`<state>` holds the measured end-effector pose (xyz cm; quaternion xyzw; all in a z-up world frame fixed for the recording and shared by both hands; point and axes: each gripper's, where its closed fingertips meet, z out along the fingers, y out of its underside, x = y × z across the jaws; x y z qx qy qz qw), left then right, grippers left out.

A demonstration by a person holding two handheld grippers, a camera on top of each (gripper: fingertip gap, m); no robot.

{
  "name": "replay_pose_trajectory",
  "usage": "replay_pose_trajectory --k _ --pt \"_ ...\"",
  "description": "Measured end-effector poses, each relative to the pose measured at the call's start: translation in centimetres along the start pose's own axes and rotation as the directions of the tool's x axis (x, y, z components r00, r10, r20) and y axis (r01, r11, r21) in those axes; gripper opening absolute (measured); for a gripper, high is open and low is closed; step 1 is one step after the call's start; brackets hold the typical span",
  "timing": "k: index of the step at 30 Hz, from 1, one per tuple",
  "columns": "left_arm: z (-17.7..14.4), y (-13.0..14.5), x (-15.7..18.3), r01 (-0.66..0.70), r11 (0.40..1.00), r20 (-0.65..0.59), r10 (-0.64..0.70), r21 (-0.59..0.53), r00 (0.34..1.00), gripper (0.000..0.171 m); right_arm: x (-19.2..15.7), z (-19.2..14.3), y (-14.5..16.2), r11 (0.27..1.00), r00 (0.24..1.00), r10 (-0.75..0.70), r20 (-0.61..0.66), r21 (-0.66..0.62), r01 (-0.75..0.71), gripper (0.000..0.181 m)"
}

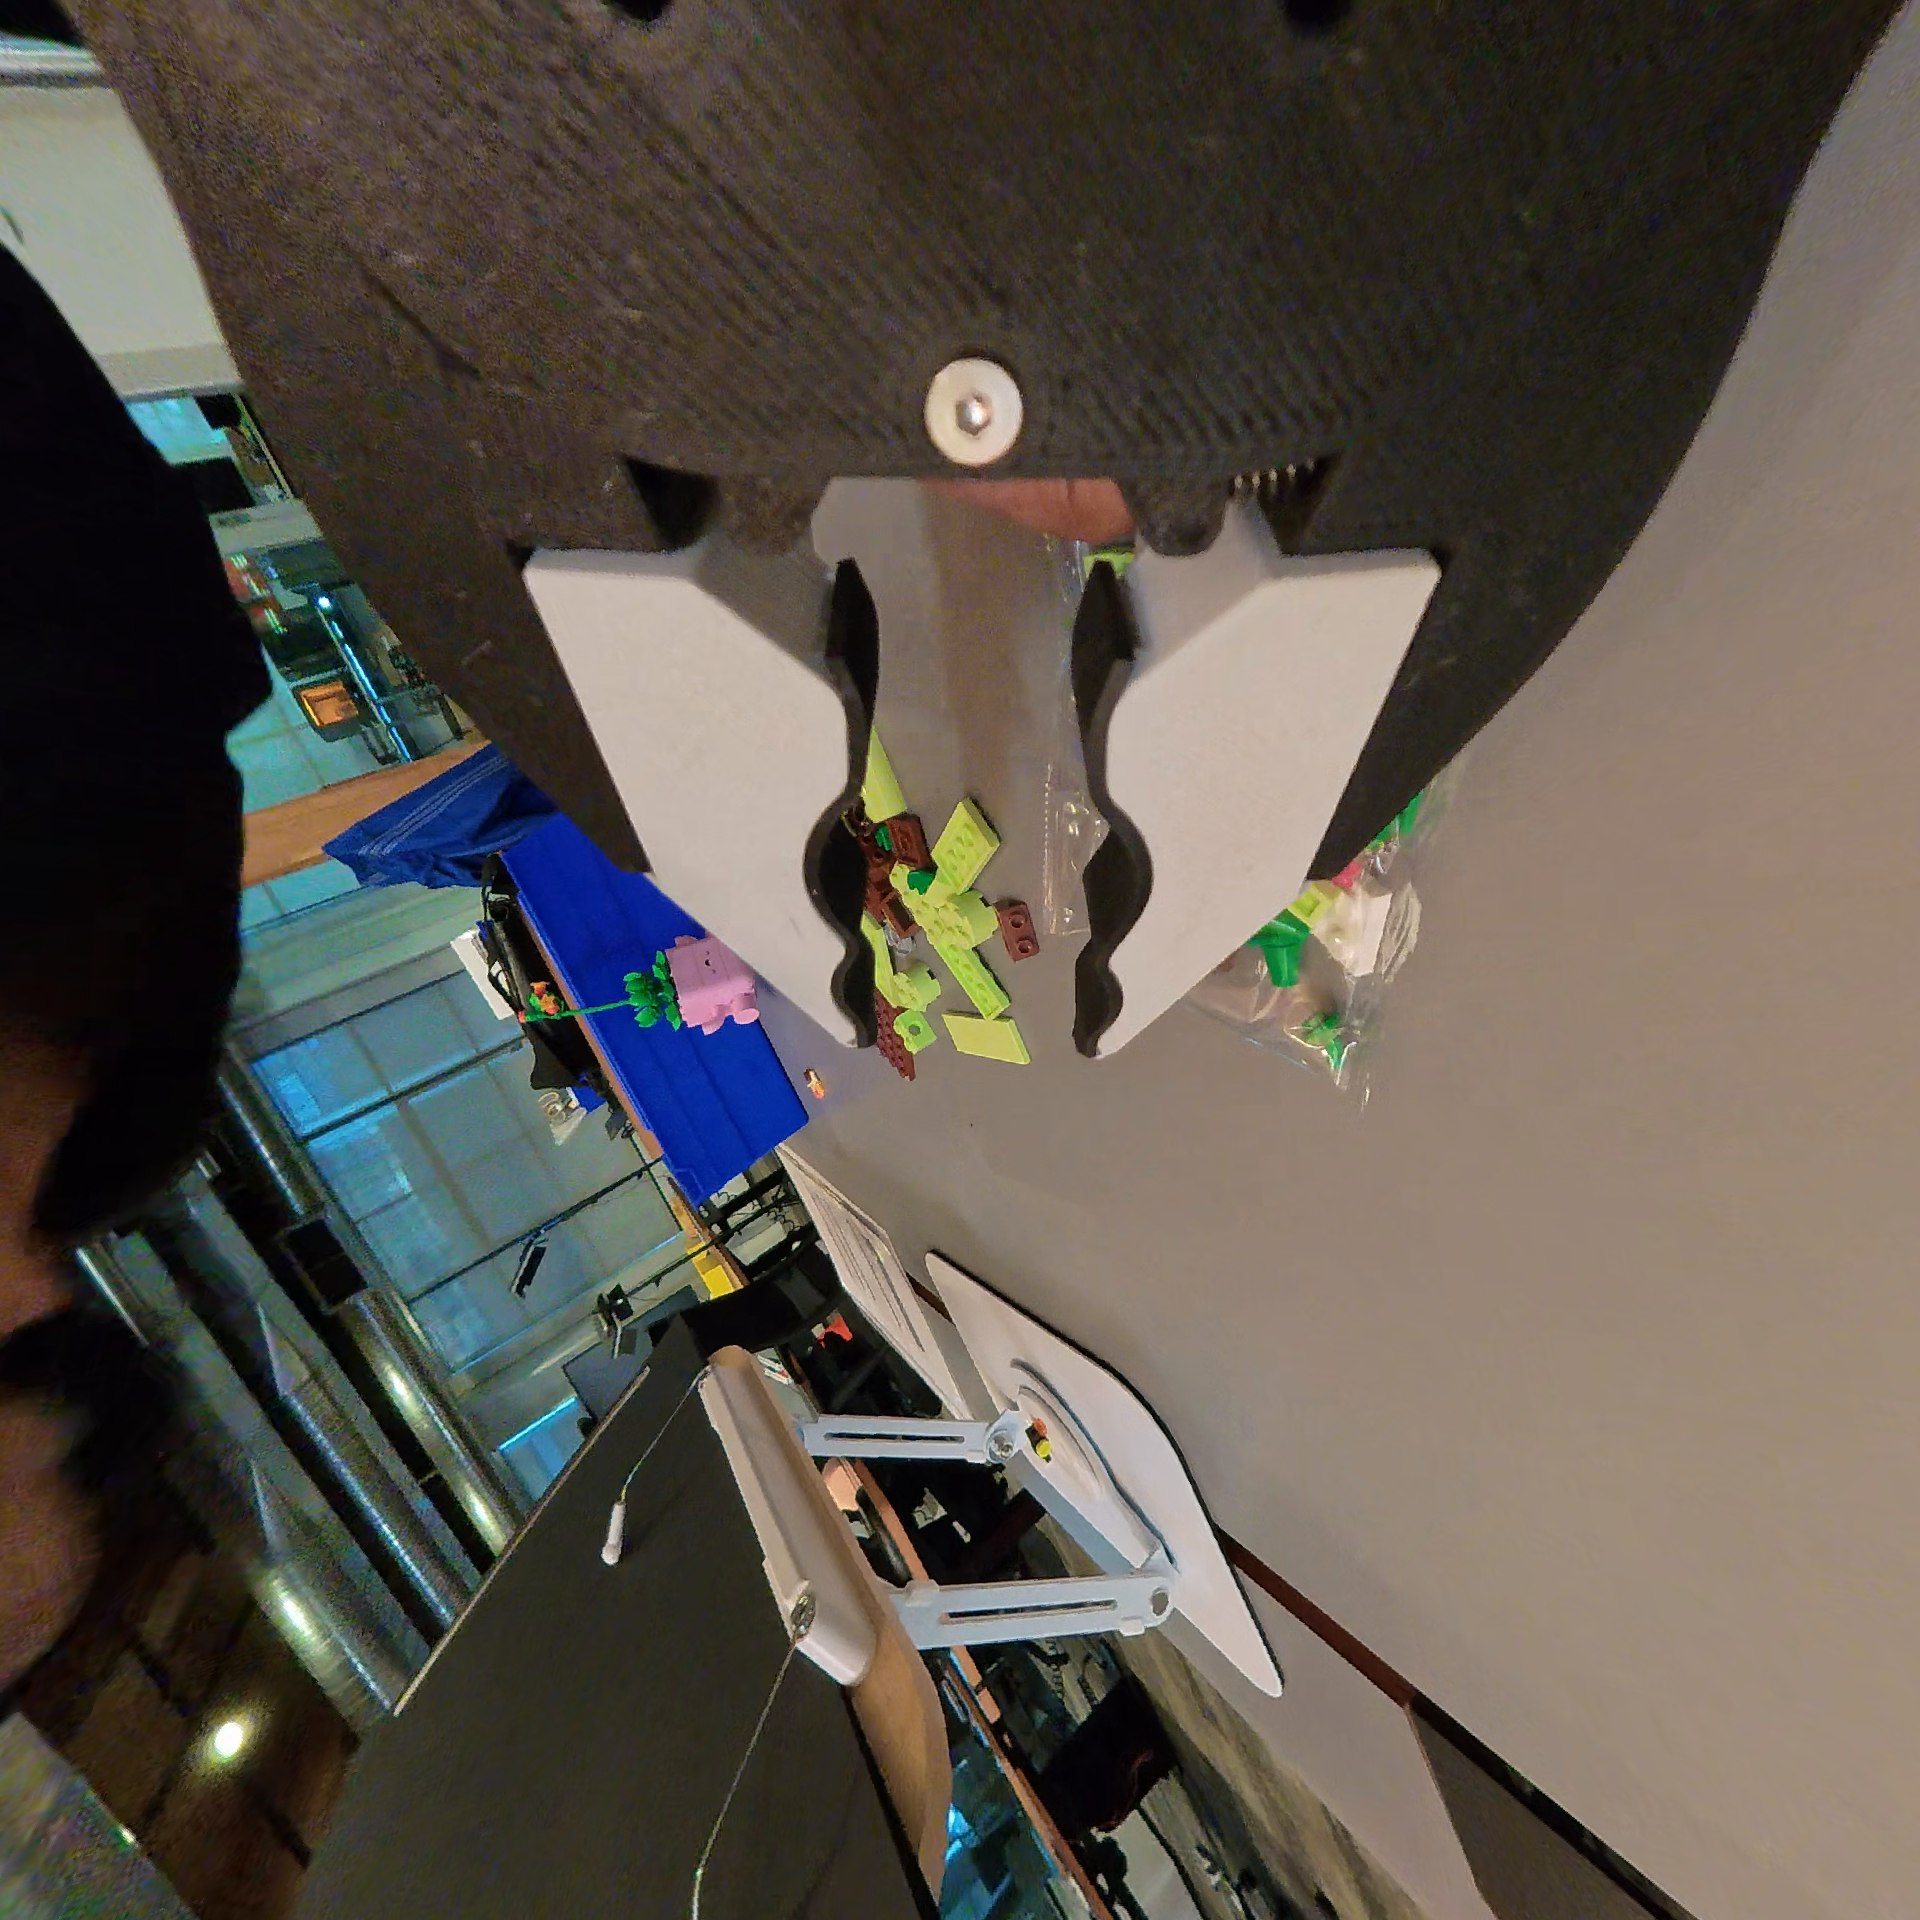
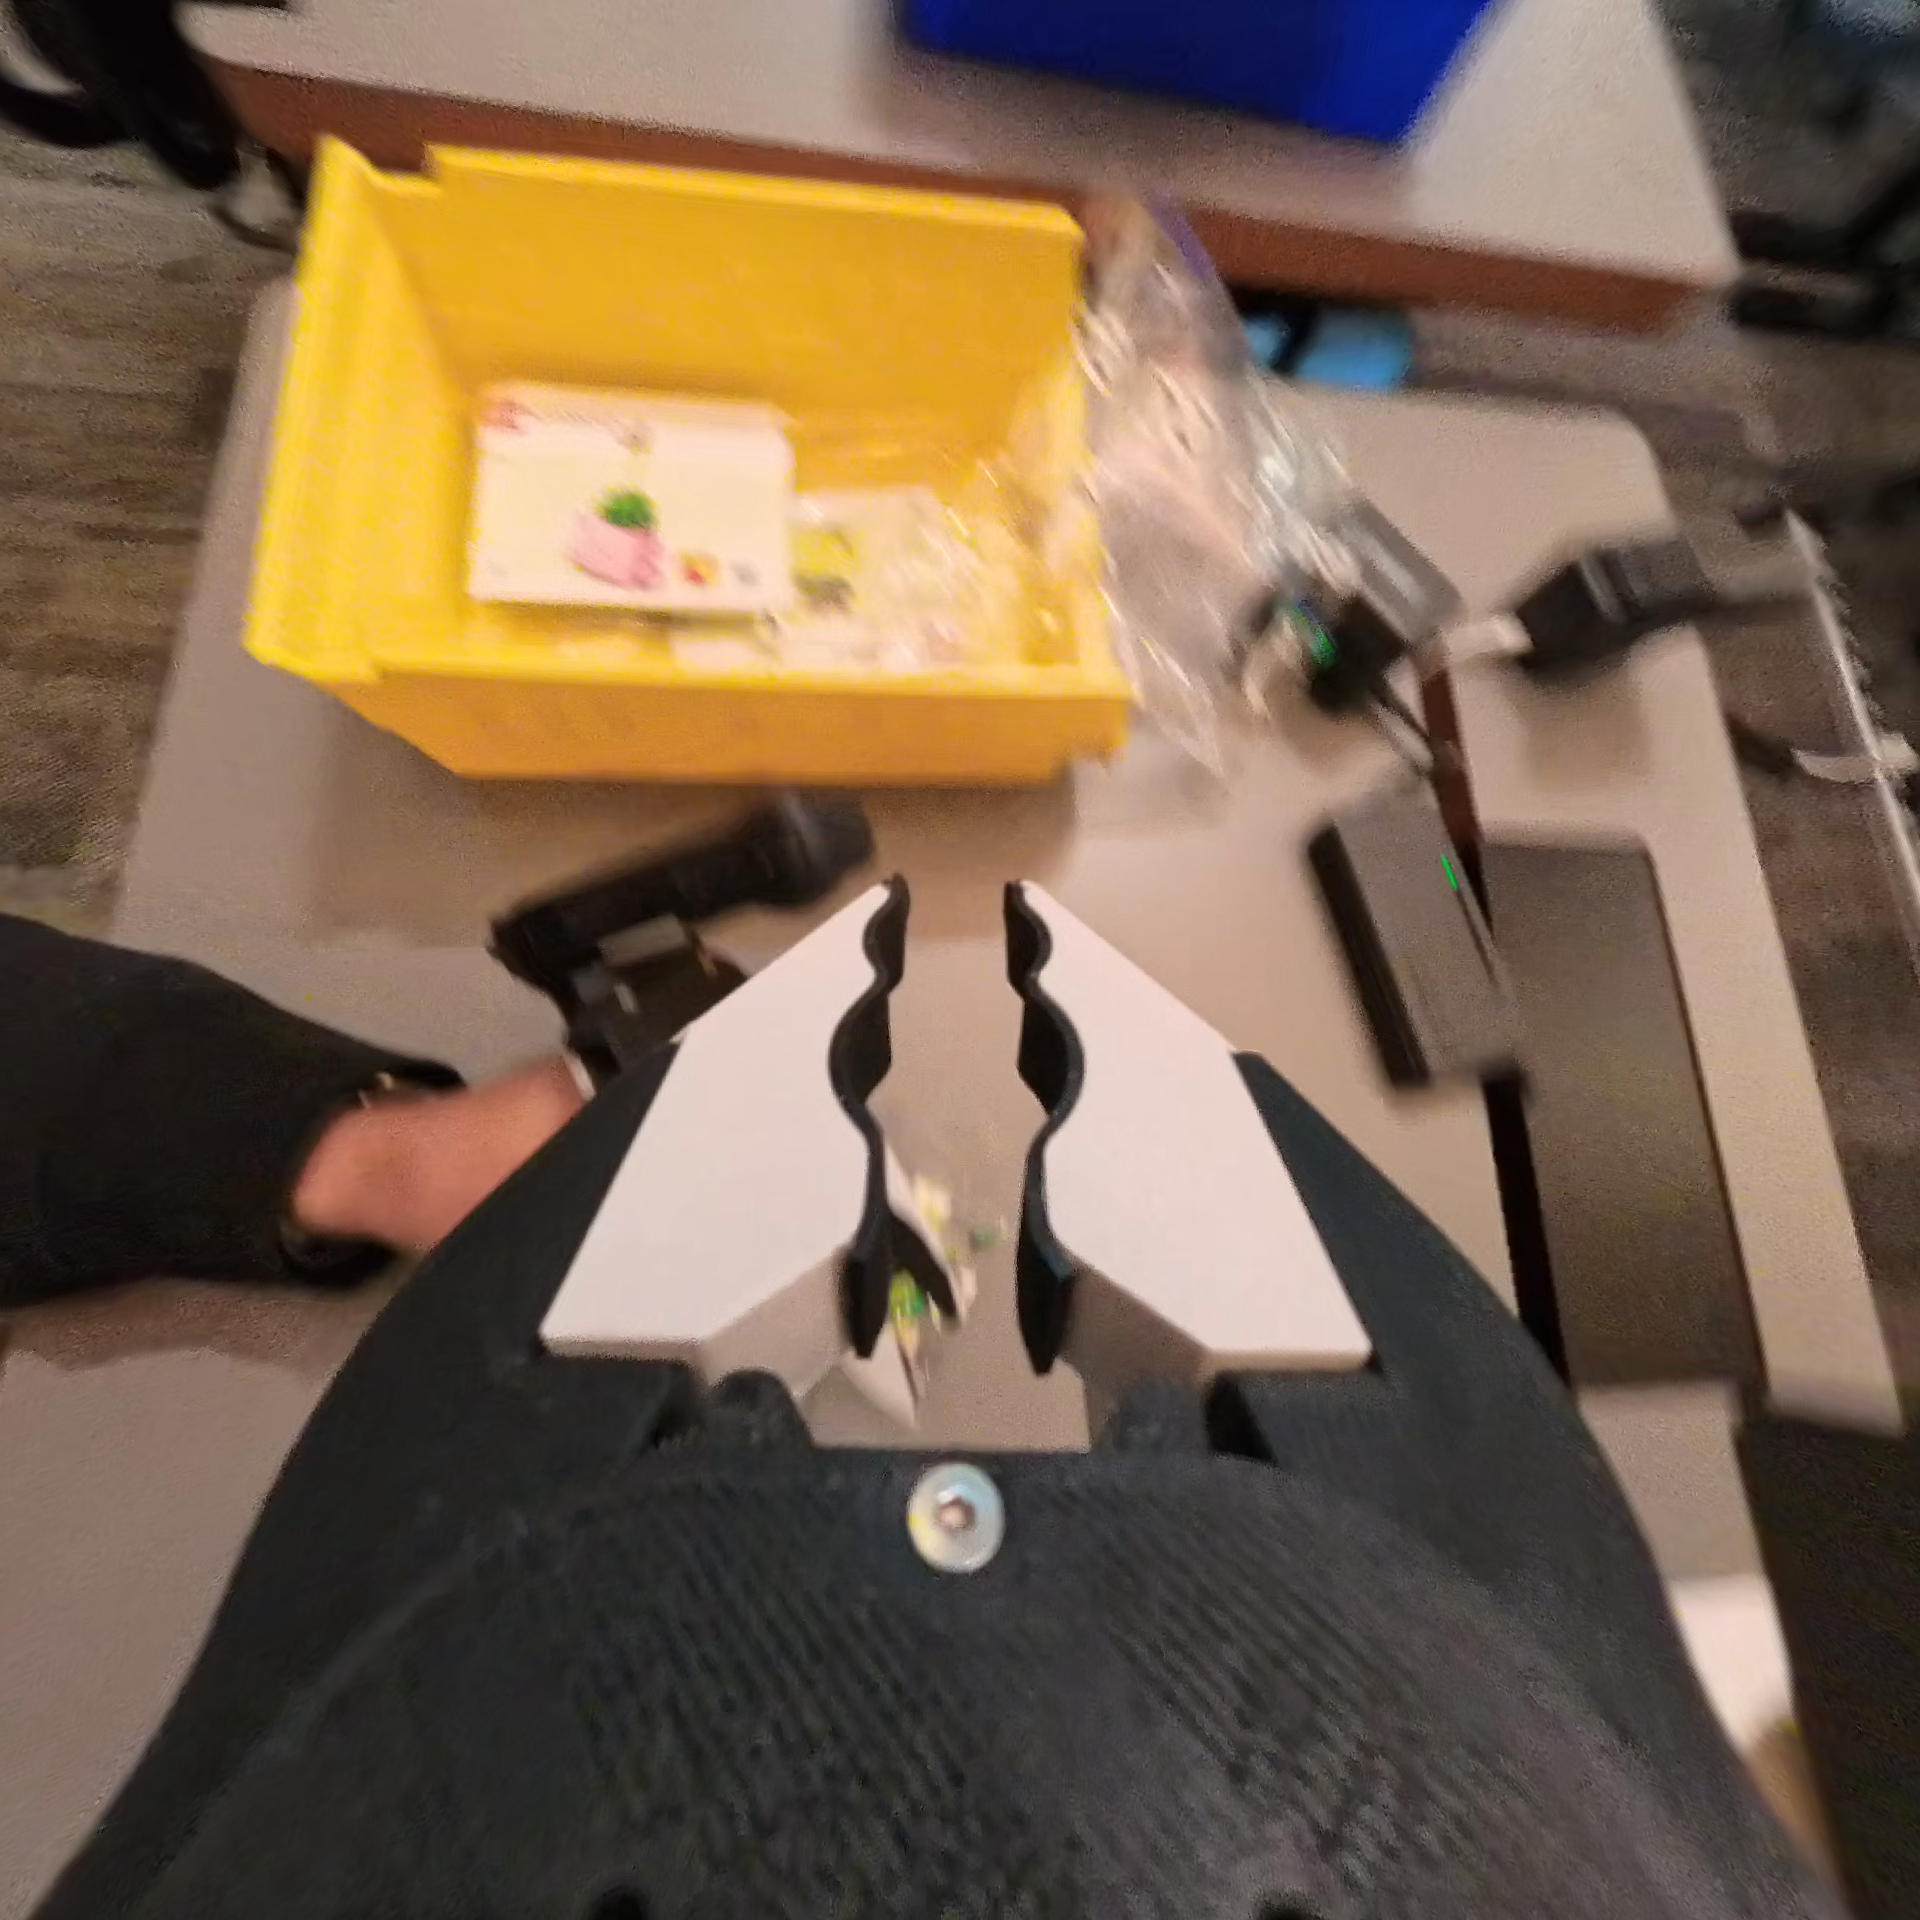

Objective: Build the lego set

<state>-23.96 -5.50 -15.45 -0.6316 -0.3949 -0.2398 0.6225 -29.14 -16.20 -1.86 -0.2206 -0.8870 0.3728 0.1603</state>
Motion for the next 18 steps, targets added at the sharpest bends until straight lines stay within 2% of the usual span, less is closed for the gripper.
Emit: replay_pose_trajectory --k 2,4,7,10,13,15,18 --pt "0.1 0.2 0.0 0.002 1.000 -0.002 -0.002 -0.014 1.000 0.037 -2.2 3.7 -4.9 0.996 0.990 -0.087 0.109 0.005 0.087 0.020" --pt "0.2 0.3 0.0 0.003 1.000 -0.004 -0.003 -0.021 1.000 0.037 -4.2 8.1 -8.3 0.986 0.969 -0.162 0.189 -0.007 0.166 0.015" --pt "0.2 0.3 0.0 0.008 1.000 -0.006 -0.008 -0.026 1.000 0.038 -3.8 15.8 -10.4 0.947 0.947 -0.274 0.169 -0.127 0.296 0.001" --pt "0.3 0.3 0.3 0.031 0.999 -0.027 -0.031 -0.027 0.999 0.039 -2.0 22.8 -10.1 0.880 0.925 -0.349 0.150 -0.287 0.379 0.000" --pt "0.3 0.3 0.6 0.060 0.998 -0.055 -0.062 -0.029 0.997 0.040 0.5 27.9 -7.9 0.785 0.904 -0.402 0.146 -0.453 0.422 0.000" --pt "0.4 0.3 0.8 0.080 0.996 -0.074 -0.082 -0.030 0.994 0.040 2.1 30.1 -6.2 0.722 0.894 -0.420 0.155 -0.540 0.433 0.000" --pt "0.4 0.3 1.2 0.098 0.995 -0.099 -0.101 -0.032 0.990 0.040 2.9 31.4 -4.1 0.641 0.887 -0.420 0.194 -0.628 0.441 0.000"
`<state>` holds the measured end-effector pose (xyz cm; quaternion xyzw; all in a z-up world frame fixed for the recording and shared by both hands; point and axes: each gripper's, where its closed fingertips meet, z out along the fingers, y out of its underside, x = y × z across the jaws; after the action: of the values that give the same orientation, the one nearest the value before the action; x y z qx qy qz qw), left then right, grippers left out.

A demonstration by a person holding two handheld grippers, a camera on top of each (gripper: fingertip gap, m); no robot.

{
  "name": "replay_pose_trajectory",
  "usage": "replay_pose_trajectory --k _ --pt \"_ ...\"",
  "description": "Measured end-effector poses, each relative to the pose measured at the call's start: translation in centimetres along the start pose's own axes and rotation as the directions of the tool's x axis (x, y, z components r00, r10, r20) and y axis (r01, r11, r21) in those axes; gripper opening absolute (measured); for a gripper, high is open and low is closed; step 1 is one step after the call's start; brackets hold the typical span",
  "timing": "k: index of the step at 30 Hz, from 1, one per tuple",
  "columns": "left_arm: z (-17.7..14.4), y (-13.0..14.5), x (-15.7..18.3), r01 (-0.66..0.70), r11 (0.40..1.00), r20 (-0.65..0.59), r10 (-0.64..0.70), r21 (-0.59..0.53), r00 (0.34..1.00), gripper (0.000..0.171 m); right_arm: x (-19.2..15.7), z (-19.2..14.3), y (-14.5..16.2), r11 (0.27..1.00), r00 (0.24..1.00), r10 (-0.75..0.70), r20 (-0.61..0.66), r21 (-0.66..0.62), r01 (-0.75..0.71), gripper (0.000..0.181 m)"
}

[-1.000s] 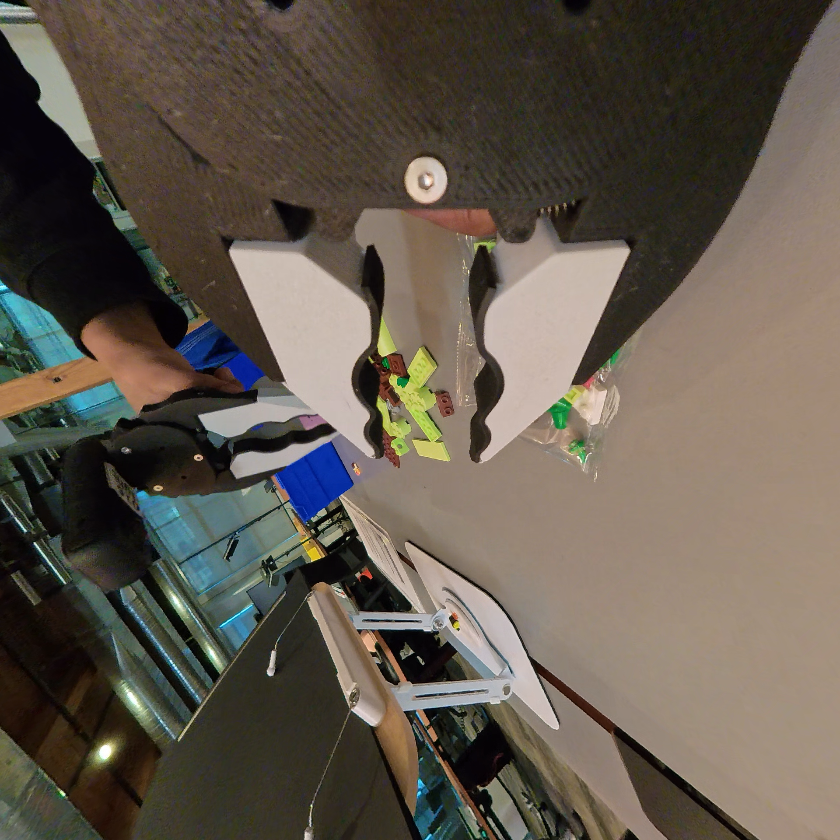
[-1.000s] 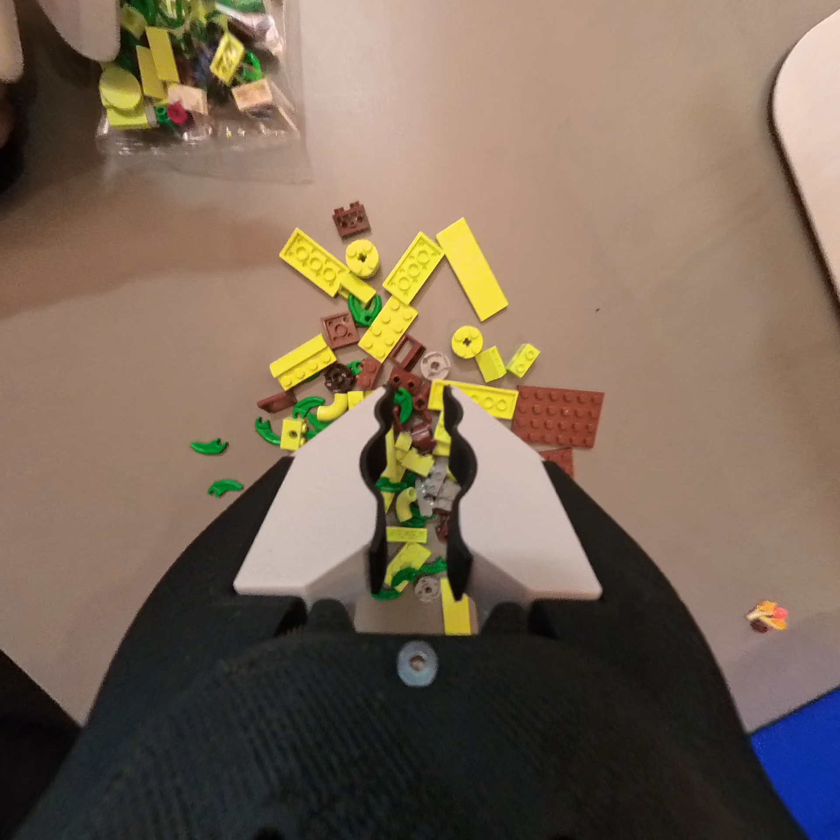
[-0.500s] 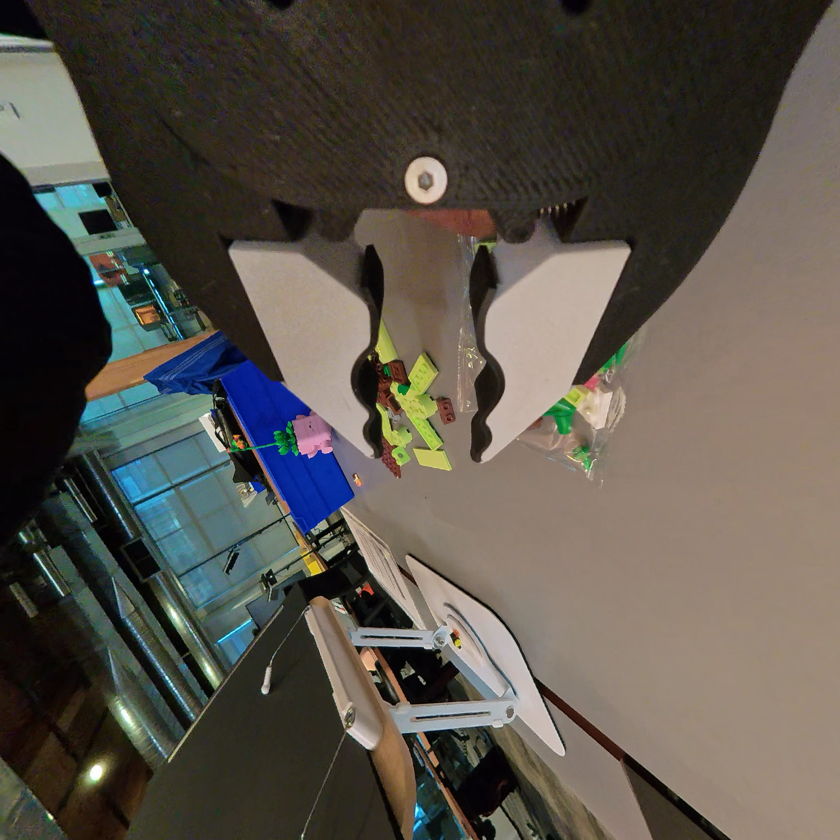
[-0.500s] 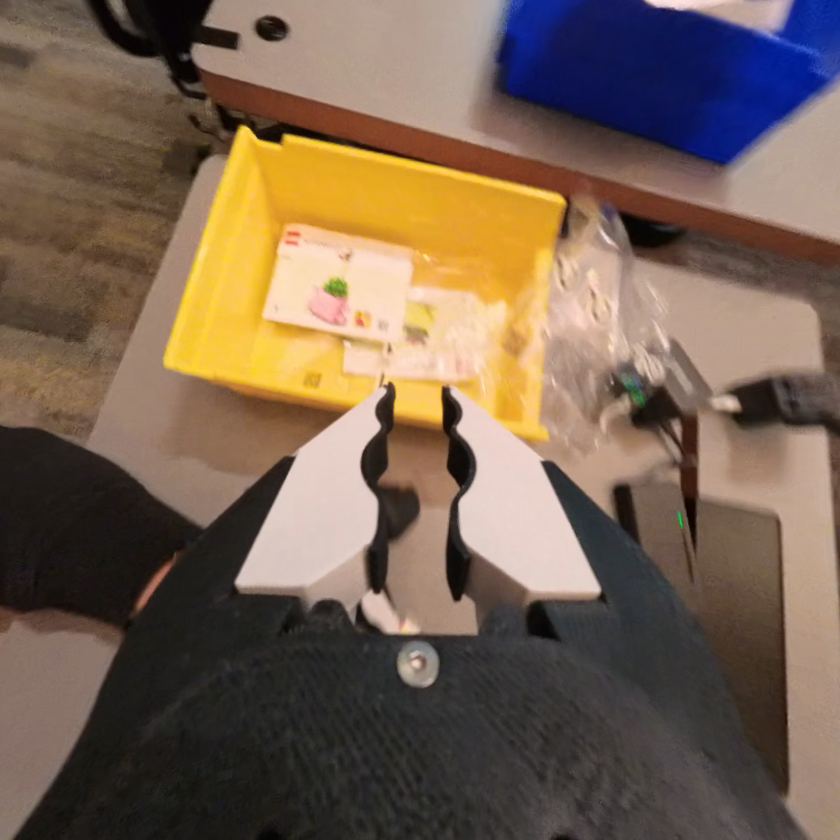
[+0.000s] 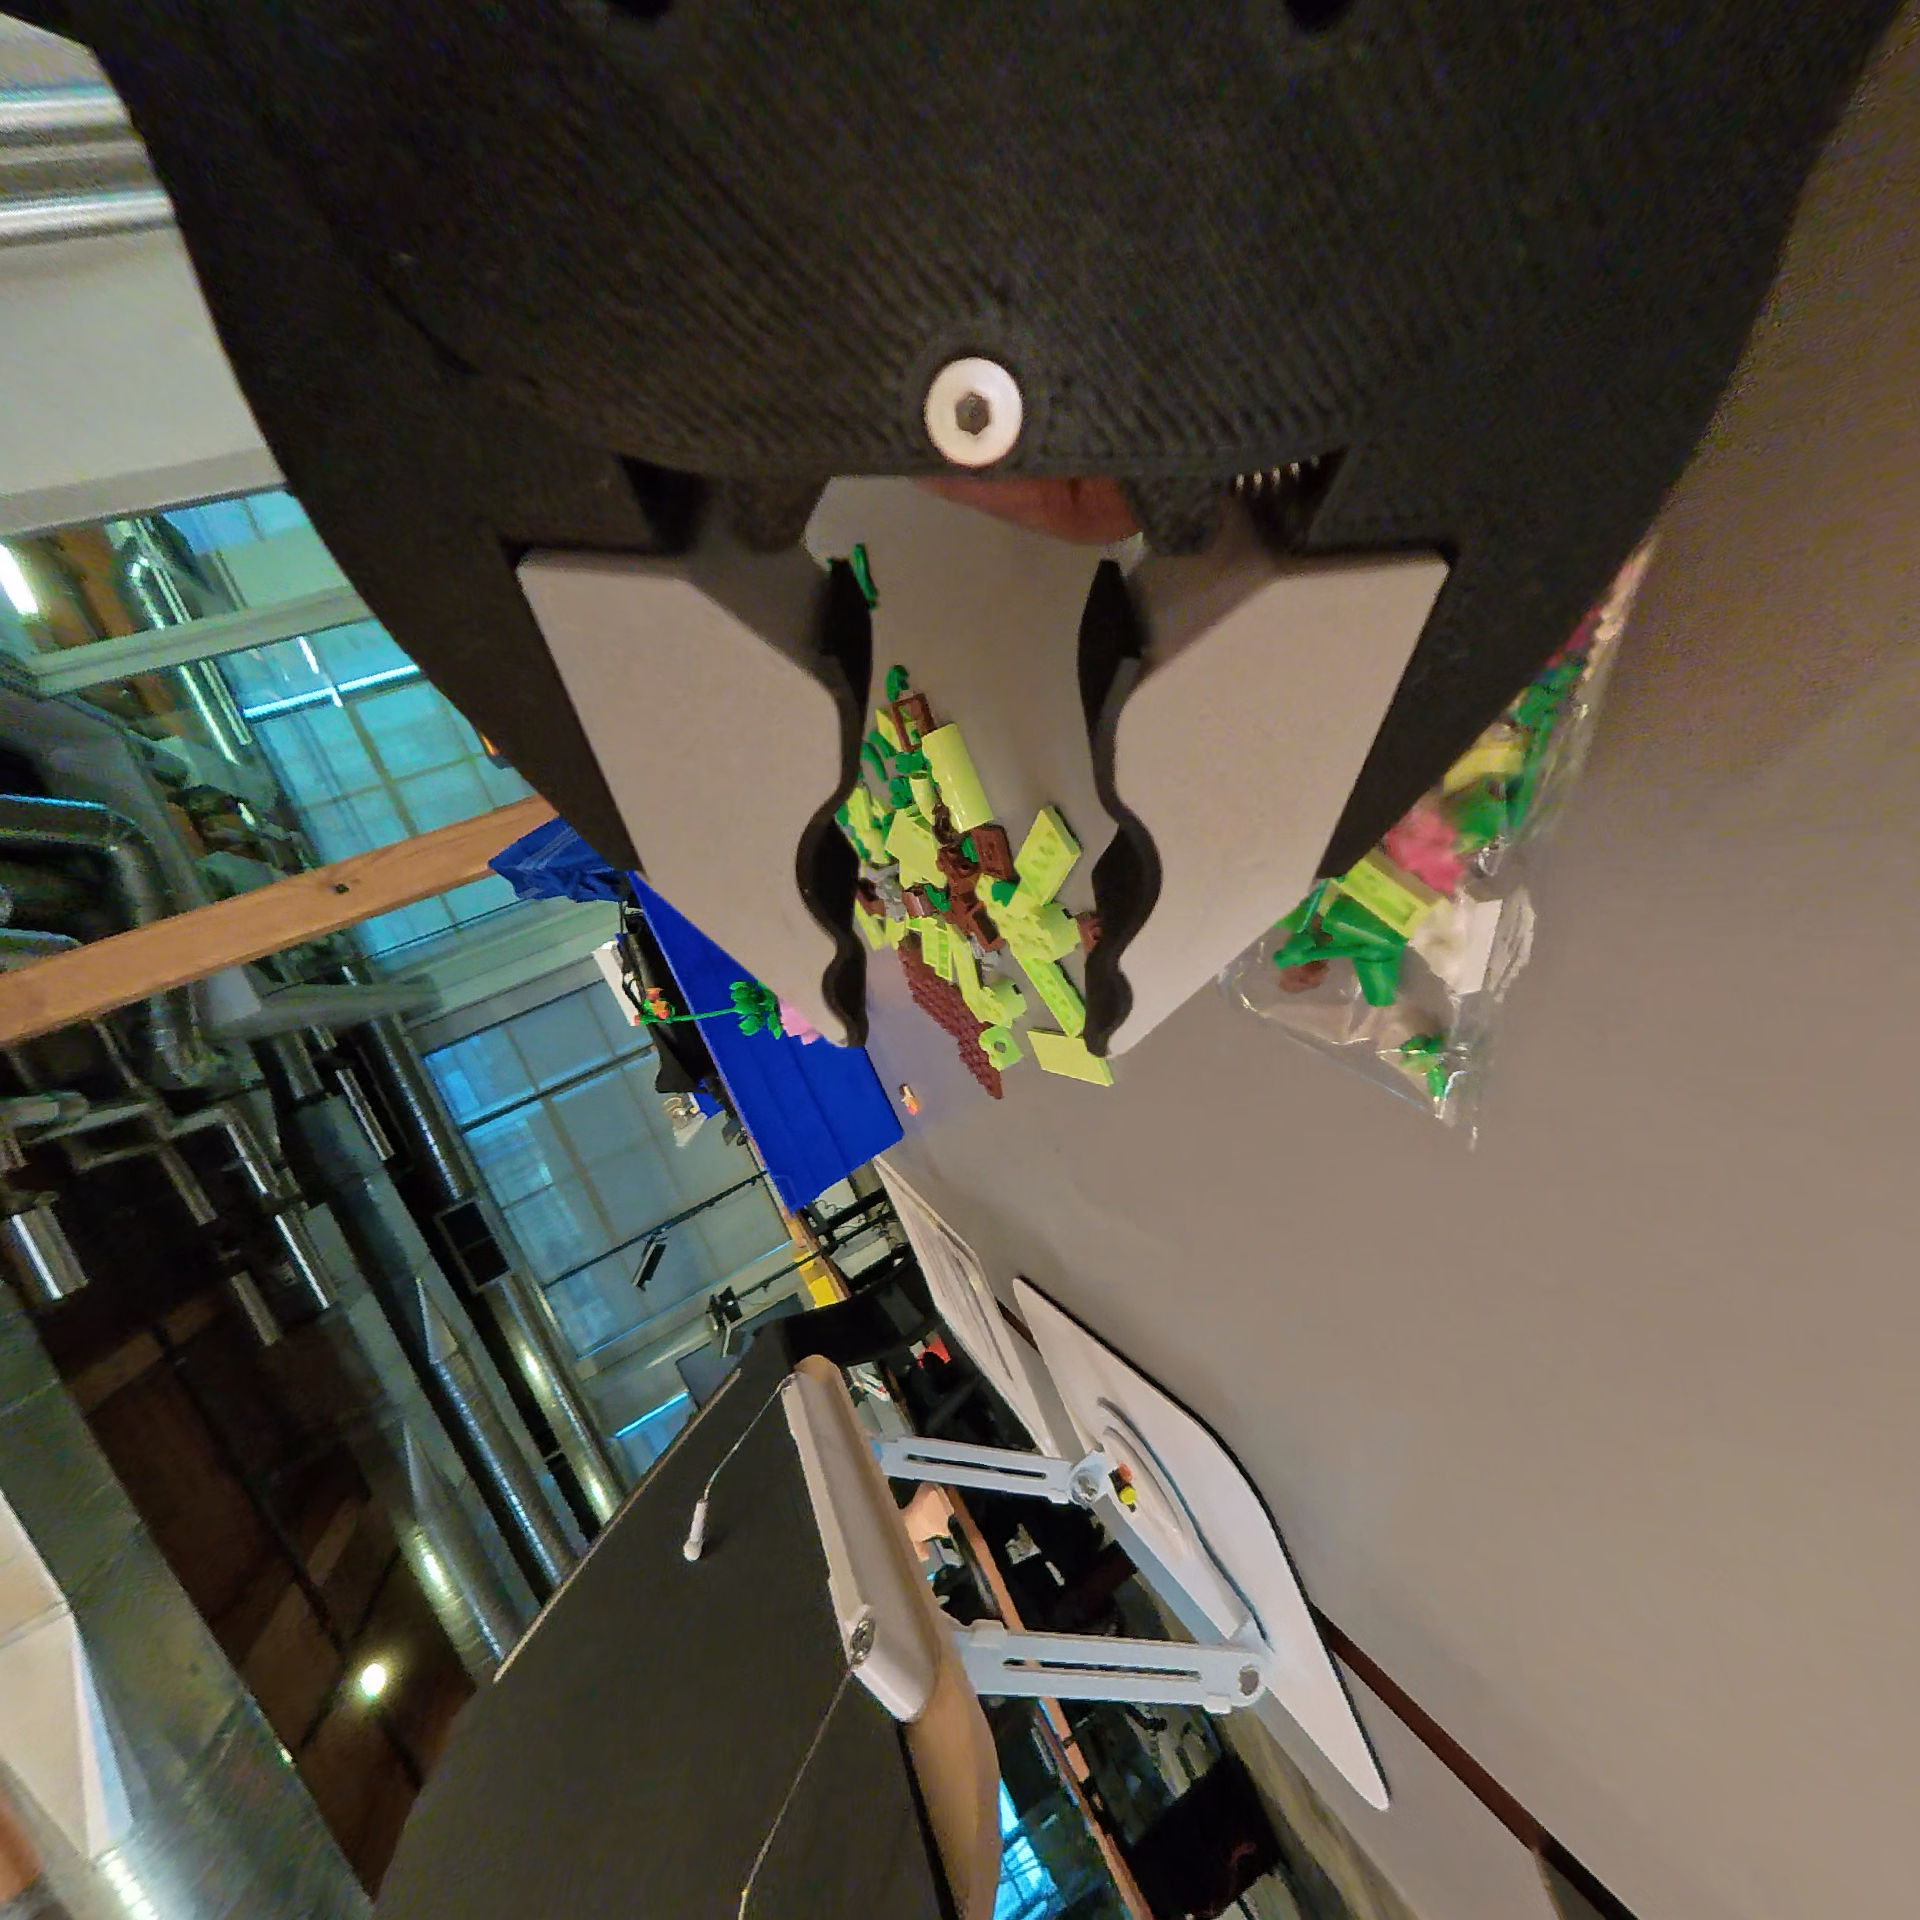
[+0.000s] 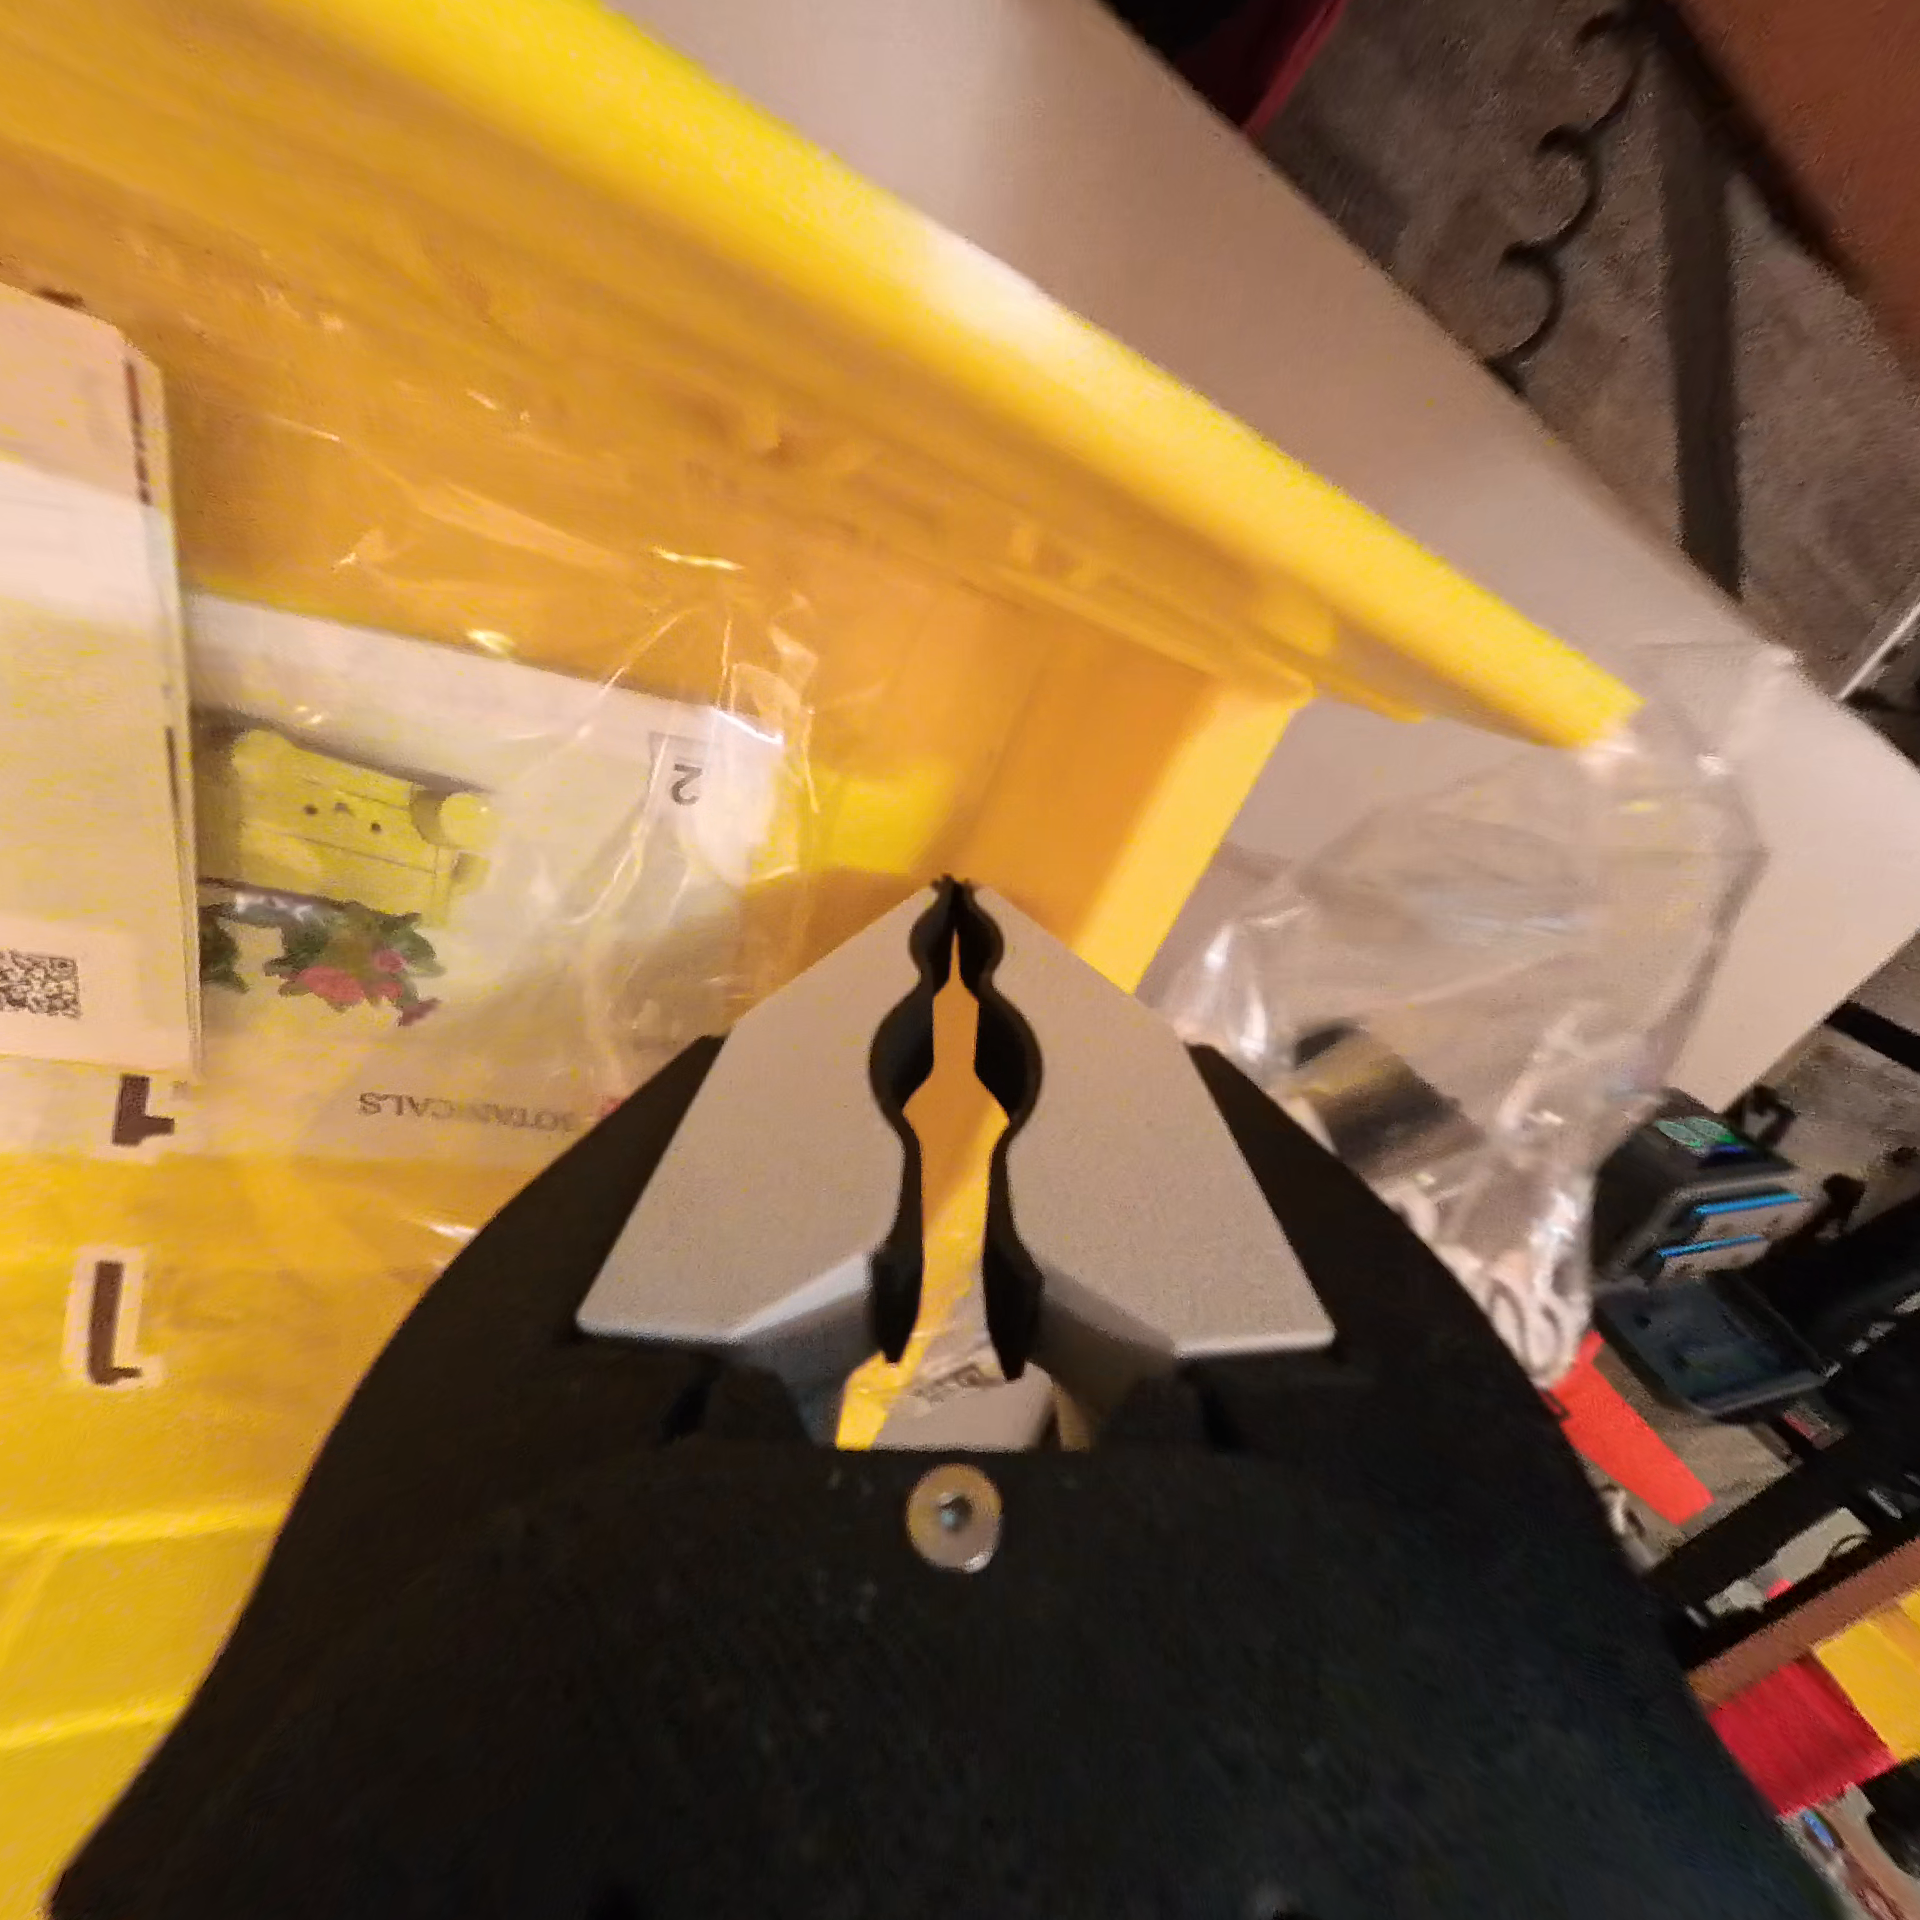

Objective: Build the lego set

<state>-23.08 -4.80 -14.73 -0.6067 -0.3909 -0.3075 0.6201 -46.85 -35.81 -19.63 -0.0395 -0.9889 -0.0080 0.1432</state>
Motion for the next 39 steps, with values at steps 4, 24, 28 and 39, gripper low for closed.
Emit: replay_pose_trajectory --k 4,24,28,39 --pt "0.1 0.0 0.3 0.009 1.000 -0.016 -0.009 -0.001 1.000 0.040 -2.3 1.2 1.7 0.990 0.994 -0.025 0.102 -0.137 0.039 0.000" --pt "0.2 0.1 -0.1 0.005 1.000 -0.004 -0.005 0.002 1.000 0.040 -7.7 -1.3 1.7 0.992 0.923 0.063 0.380 0.081 -0.101 0.011" --pt "0.2 0.2 0.0 0.006 1.000 -0.005 -0.006 0.001 1.000 0.040 -7.0 -1.0 1.9 0.982 0.908 0.136 0.397 0.069 -0.178 0.033" --pt "0.3 0.2 0.1 0.016 1.000 -0.019 -0.016 0.001 1.000 0.040 -10.0 -2.5 1.2 0.951 0.639 0.229 0.735 -0.030 -0.307 0.030"
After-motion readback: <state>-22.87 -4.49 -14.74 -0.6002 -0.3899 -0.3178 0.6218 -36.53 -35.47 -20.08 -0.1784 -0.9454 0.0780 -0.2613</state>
